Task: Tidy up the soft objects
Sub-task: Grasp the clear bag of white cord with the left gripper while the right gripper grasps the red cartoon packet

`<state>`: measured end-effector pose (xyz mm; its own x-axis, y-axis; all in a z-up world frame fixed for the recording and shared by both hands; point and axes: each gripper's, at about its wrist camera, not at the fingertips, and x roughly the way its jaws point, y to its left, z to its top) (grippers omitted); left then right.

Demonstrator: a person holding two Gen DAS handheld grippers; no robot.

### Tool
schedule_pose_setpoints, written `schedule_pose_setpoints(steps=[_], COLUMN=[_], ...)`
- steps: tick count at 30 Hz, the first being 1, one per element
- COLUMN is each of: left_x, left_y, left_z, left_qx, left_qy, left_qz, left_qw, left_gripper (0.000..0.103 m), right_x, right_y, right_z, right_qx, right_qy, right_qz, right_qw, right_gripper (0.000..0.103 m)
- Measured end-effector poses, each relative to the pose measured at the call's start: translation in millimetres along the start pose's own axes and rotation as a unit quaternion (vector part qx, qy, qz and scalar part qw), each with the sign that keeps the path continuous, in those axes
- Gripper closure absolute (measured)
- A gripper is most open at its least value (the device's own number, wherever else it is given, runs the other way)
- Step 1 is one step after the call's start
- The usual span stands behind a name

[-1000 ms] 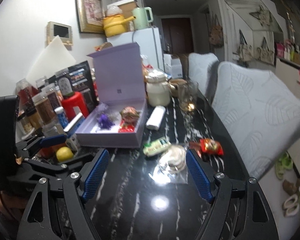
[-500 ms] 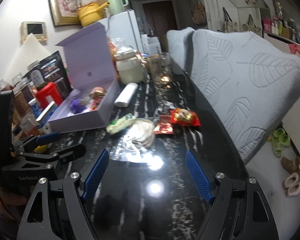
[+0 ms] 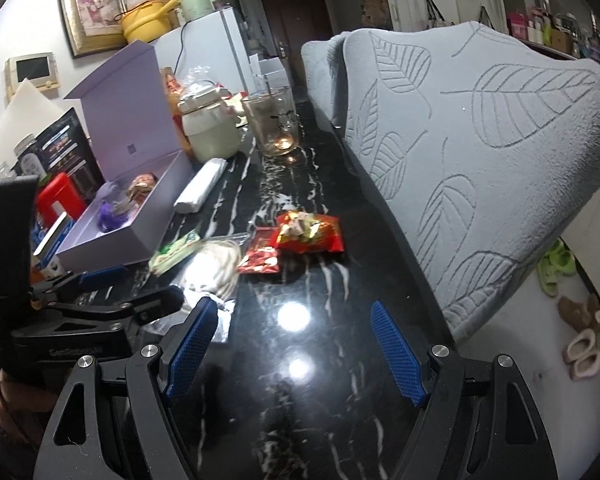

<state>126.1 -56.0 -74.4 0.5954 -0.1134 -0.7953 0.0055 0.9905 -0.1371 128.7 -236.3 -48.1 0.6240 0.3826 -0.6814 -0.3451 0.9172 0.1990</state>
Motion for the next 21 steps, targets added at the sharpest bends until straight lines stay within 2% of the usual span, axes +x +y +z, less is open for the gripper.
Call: schedule_pose_setpoints(steps=[4, 11, 15, 18, 20, 21], left_x=[17.9, 37.6, 42.0, 43.4, 44.4, 45.1], left_y=[-5.7, -10.7, -13.2, -13.5, -14.1, -14.3], left_z=[3.0, 6.0, 8.7, 11.7, 13.3, 13.7], left_qx=[0.013, 0.014, 0.020, 0.025, 0.031, 0.034], left_qy=[0.013, 0.030, 0.025, 0.020, 0.015, 0.012], left_qz=[0.016, 0.007, 0.011, 0.015, 0.023, 0.025], left_qw=[0.9997, 0.9994, 0.9994, 0.9994, 0.9991, 0.9990], left_gripper=[0.000, 0.001, 0.003, 0.007, 0.018, 0.019], right_x=[5.9, 21.0, 31.8, 40.7, 46.6, 48.7], right_y=[-6.3, -14.3, -15.0, -14.6, -13.5, -13.0], right_z=[2.9, 9.5, 14.2, 19.5, 23.8, 25.3], right_qx=[0.002, 0.003, 0.002, -0.002, -0.008, -0.010], right_qy=[0.002, 0.012, 0.019, 0.025, 0.028, 0.028], right_qz=[-0.001, 0.004, 0.010, 0.015, 0.014, 0.014], right_qw=[1.000, 1.000, 1.000, 1.000, 0.999, 0.999], right_gripper=[0.023, 0.023, 0.023, 0.023, 0.023, 0.023])
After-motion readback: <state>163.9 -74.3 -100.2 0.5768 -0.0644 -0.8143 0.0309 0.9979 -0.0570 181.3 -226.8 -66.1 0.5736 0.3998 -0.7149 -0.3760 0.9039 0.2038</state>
